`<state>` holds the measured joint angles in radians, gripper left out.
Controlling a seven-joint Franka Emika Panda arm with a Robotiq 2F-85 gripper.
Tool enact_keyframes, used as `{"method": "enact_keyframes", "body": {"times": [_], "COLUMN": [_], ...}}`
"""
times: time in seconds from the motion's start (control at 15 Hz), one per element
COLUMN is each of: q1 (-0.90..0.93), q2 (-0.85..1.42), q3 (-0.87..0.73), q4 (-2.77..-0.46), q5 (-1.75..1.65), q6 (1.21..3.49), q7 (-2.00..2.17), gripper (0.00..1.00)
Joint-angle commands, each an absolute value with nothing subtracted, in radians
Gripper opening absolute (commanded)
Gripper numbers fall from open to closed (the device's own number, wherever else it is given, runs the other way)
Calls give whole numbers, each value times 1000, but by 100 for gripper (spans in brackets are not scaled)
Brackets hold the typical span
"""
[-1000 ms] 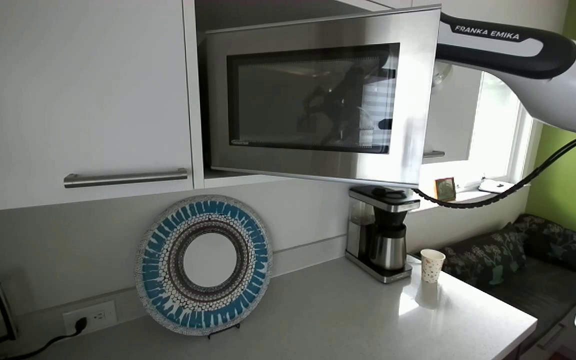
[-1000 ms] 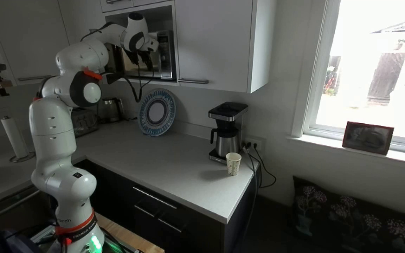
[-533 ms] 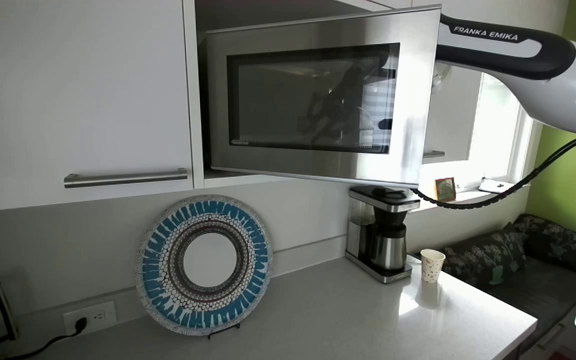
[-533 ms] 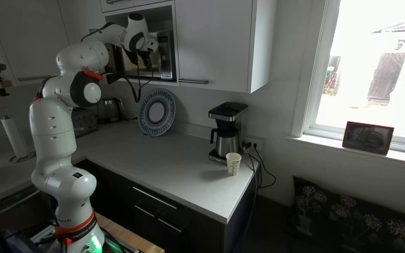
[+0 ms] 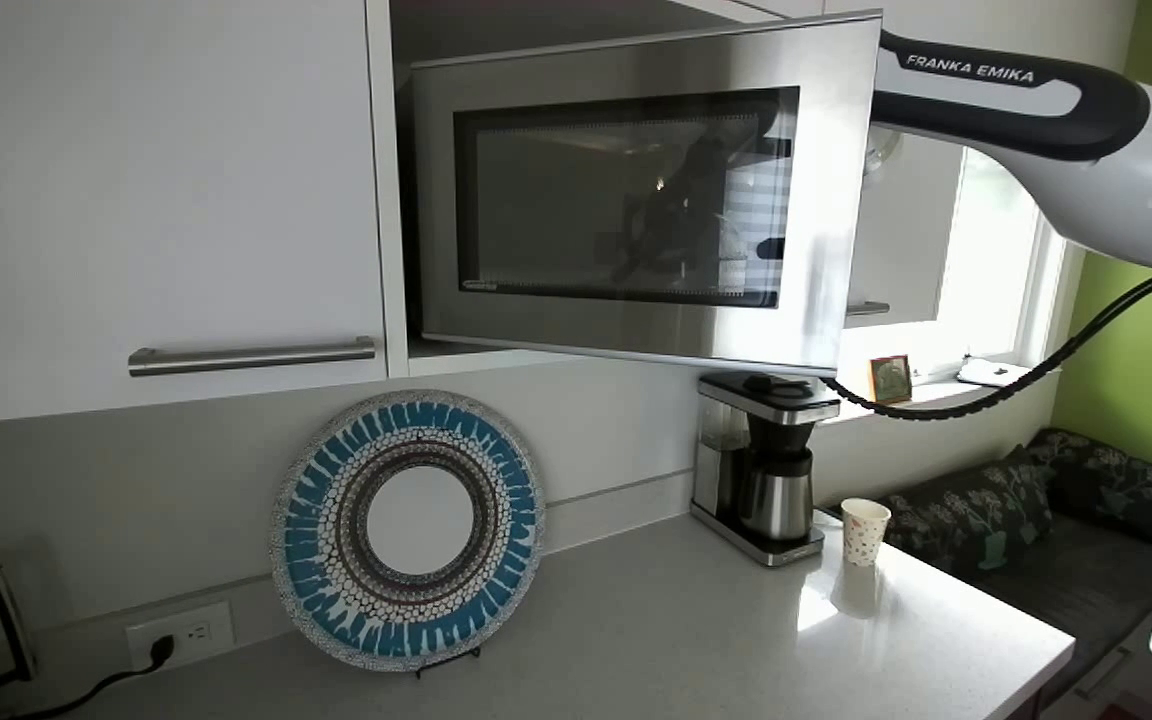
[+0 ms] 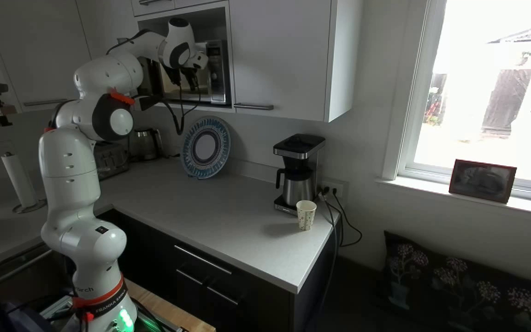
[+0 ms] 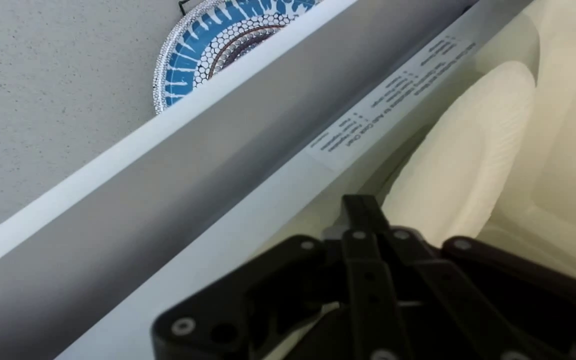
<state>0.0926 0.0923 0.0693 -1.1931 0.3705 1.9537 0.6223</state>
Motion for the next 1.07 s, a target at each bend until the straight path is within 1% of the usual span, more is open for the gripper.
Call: {"method": "enact_keyframes", "body": {"times": [0.0, 0.2, 0.4, 0.53, 0.6, 0.67, 0.73, 0.8, 0.87, 0.93, 1.0], "q1": [93, 95, 95, 94, 93, 93, 92, 92, 91, 91, 91], "q2": [151, 160, 154, 151, 154, 154, 154, 155, 157, 157, 156], "q3": [69, 73, 78, 79, 81, 82, 82, 82, 83, 84, 84], "q4": [-1153, -1163, -1183, -1189, -1192, -1195, -1196, -1196, -1197, -1199, -1201], "q5": [360, 362, 377, 379, 385, 387, 388, 390, 394, 397, 402], "q6": [1993, 2034, 2076, 2094, 2099, 2104, 2107, 2109, 2113, 2119, 2126], "q7": [598, 551, 548, 544, 542, 541, 540, 539, 535, 530, 524], "gripper": [27, 47, 71, 85, 85, 74, 55, 54, 48, 37, 30]}}
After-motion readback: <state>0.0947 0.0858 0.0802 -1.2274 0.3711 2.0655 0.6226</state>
